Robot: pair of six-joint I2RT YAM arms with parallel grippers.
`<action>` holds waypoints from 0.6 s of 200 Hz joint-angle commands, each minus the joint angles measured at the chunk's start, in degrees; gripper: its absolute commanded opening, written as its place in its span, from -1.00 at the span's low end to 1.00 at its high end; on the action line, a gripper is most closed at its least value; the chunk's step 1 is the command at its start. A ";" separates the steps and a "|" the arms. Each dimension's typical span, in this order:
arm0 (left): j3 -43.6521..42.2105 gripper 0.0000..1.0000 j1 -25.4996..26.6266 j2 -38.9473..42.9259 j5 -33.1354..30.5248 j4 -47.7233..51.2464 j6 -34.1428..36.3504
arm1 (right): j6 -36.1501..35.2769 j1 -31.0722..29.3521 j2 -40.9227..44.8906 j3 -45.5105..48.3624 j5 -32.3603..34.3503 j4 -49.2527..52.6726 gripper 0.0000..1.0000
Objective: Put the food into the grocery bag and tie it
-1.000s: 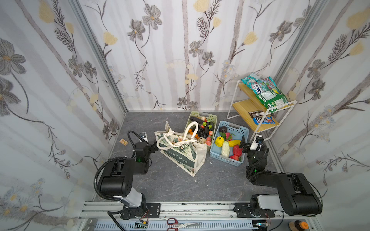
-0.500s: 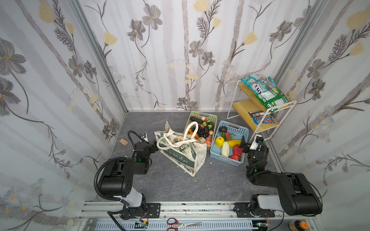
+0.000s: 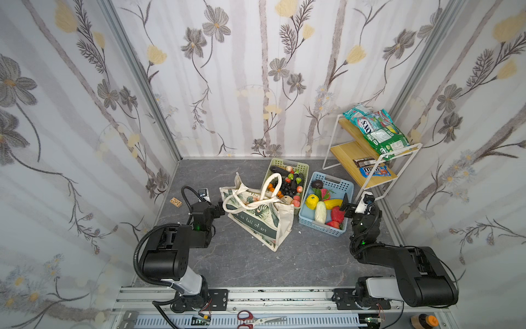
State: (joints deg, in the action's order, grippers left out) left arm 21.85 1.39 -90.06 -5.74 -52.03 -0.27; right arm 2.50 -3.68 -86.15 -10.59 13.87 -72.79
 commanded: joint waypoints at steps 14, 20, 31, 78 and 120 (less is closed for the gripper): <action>0.42 1.00 -0.16 -0.07 0.46 -0.63 -0.08 | -0.83 0.07 -0.07 -0.31 0.28 -3.23 0.99; 0.48 1.00 -0.14 -0.10 0.46 -0.58 -0.08 | -0.81 0.04 -0.09 -0.35 0.28 -3.23 0.99; 0.49 1.00 -0.16 -0.08 0.55 -0.58 -0.08 | -0.81 0.06 -0.07 -0.31 0.22 -3.22 0.99; 0.51 1.00 -0.25 -0.08 0.64 -0.53 -0.08 | -0.81 0.02 -0.09 -0.39 0.21 -3.22 0.99; 0.53 1.00 -0.24 -0.05 0.64 -0.49 -0.08 | -0.83 0.07 -0.16 -0.36 0.28 -3.23 0.99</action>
State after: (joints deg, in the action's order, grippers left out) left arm 21.87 1.28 -90.06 -5.28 -52.03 -0.38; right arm 2.50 -3.68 -86.15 -10.59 13.87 -72.79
